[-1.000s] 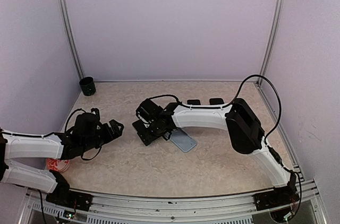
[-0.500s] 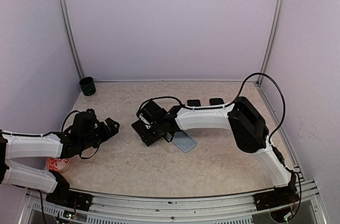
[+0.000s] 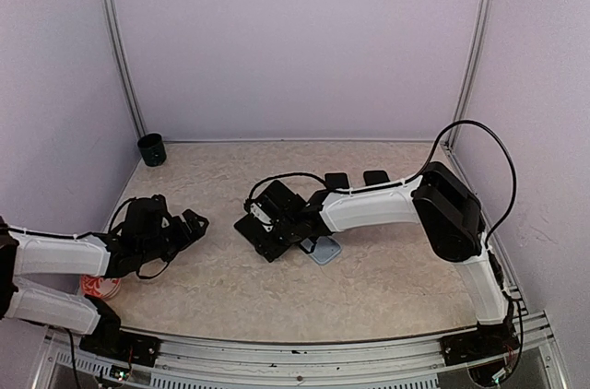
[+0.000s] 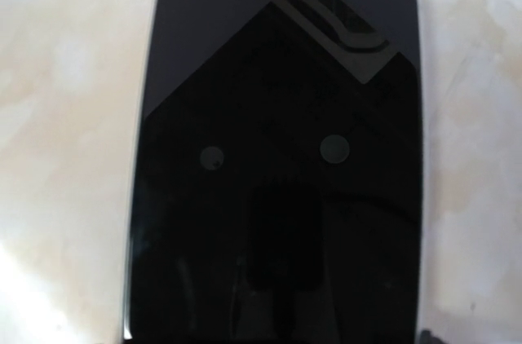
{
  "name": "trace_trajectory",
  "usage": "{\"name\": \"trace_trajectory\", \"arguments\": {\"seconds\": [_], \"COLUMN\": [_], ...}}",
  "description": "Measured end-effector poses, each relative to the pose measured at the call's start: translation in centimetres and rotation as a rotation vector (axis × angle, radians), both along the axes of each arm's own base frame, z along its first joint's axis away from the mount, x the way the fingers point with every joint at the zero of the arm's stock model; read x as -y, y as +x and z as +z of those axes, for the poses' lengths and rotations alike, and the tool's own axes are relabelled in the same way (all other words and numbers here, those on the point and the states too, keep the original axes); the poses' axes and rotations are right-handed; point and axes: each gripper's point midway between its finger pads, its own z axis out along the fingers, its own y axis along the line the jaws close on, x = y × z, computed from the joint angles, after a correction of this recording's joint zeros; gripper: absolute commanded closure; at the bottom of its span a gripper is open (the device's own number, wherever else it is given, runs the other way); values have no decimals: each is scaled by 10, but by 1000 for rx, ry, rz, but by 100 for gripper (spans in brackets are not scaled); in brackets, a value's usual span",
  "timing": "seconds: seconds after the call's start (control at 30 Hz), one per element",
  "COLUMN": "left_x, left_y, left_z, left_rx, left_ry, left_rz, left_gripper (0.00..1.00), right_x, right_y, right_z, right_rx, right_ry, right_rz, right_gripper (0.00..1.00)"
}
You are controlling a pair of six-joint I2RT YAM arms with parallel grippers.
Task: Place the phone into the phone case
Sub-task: Pick up the phone at the center of the board, then place the phone at the center of the board, then pick up the phone at the center of the board.
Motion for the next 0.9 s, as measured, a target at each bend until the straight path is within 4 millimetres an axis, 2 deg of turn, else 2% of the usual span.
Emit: {"name": "trace_trajectory", "arguments": {"seconds": [0.27, 0.37, 0.57, 0.67, 0.83, 0.9], "left_x": [13, 18, 30, 35, 38, 38], "left_y": [-2, -1, 0, 0, 0, 0], "left_z": [-22, -24, -24, -25, -27, -27], "left_rx": [-59, -63, -56, -58, -62, -60], "left_ry": [-2, -14, -41, -52, -60, -60], "left_rz": [-72, -91, -146, -173, -185, -183], "left_gripper": [1, 1, 4, 4, 4, 4], "right_x": [4, 3, -4, -6, -6, -11], "right_y": [-16, -21, -24, -24, -23, -19], "right_z": [1, 4, 40, 51, 51, 52], "right_rx": [13, 24, 80, 98, 98, 100], "right_ry": [16, 30, 124, 152, 127, 111], "right_rz": [55, 75, 102, 110, 114, 107], "right_gripper": [31, 31, 31, 21, 5, 2]}}
